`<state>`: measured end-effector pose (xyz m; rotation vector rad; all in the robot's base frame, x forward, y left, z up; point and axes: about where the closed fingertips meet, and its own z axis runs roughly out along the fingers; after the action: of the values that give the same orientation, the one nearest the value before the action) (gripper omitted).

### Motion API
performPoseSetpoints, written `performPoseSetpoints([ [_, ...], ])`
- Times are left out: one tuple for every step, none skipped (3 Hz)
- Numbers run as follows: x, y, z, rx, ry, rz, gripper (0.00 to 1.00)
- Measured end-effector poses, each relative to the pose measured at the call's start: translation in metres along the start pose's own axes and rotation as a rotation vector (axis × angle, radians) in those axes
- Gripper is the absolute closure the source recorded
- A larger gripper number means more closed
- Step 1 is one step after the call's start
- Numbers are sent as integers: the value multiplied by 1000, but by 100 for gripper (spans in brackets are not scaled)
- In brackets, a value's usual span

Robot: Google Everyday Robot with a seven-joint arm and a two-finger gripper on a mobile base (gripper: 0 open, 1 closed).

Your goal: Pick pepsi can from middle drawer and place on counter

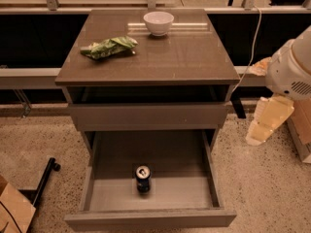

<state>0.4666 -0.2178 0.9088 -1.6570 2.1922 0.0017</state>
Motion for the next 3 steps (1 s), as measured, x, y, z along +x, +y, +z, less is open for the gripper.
performPoseSetpoints([
  [-4,16,38,-31,-106,80,0],
  [-3,23,90,-45,-198,137,0],
  [-6,19,90,-25,-205,138,0],
])
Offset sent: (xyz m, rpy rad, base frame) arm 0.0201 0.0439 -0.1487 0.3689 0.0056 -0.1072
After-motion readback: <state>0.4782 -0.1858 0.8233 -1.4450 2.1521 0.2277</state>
